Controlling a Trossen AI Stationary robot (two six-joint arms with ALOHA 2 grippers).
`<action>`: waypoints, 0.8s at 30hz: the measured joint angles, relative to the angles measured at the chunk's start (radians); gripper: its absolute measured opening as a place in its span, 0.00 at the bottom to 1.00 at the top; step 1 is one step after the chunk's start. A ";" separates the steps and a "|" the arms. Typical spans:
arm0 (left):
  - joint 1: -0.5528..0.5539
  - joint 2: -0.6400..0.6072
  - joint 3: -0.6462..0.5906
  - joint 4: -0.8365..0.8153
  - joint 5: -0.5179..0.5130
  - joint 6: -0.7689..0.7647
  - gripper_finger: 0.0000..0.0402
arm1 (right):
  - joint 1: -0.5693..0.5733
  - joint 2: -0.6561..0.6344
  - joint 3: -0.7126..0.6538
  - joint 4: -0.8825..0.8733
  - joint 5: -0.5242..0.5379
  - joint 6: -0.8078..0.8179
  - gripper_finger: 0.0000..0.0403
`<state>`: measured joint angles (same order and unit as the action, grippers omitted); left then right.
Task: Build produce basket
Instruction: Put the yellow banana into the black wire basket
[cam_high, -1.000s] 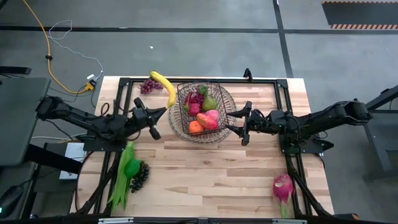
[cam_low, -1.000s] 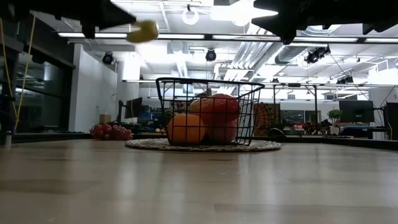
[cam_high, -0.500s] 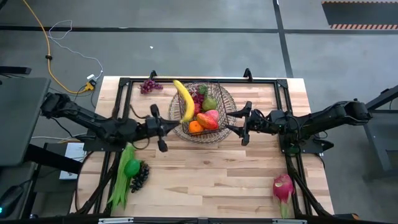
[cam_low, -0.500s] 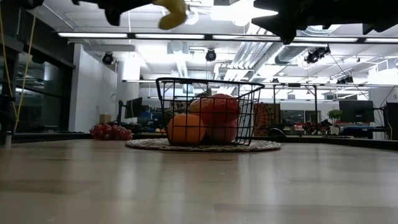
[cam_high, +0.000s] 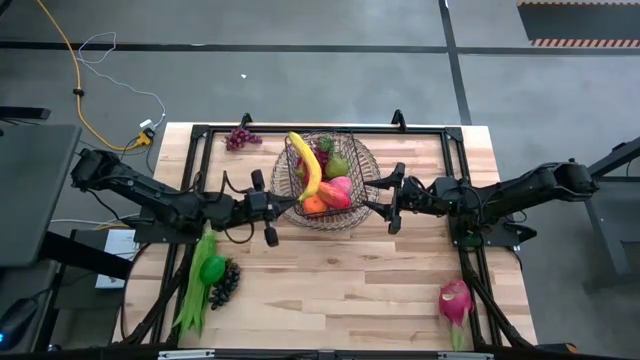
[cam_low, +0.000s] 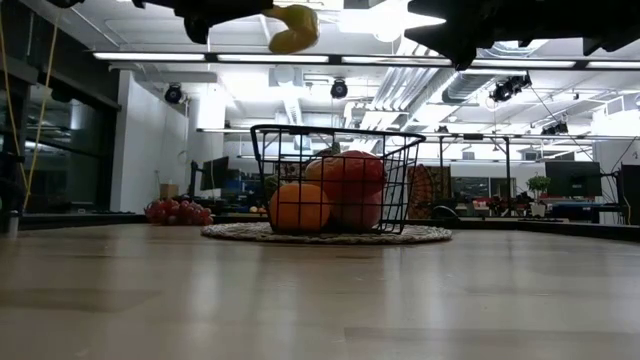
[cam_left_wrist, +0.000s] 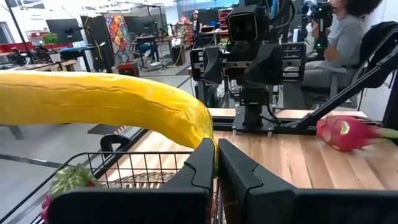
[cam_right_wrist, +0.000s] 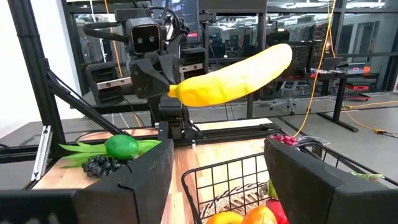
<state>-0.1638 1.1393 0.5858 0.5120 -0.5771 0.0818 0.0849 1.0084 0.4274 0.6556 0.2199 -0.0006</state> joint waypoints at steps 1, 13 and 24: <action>0.000 0.000 0.000 0.001 -0.002 0.000 0.00 | 0.000 0.000 0.000 0.000 0.000 0.000 0.60; 0.000 0.000 0.000 -0.008 -0.015 -0.003 0.00 | 0.000 0.000 0.000 0.000 0.000 0.000 0.60; 0.015 0.000 0.000 -0.023 -0.014 -0.027 0.00 | 0.000 0.000 0.000 0.000 0.001 0.000 0.60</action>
<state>-0.1491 1.1393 0.5858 0.4888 -0.5915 0.0548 0.0849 1.0084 0.4274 0.6552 0.2210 -0.0006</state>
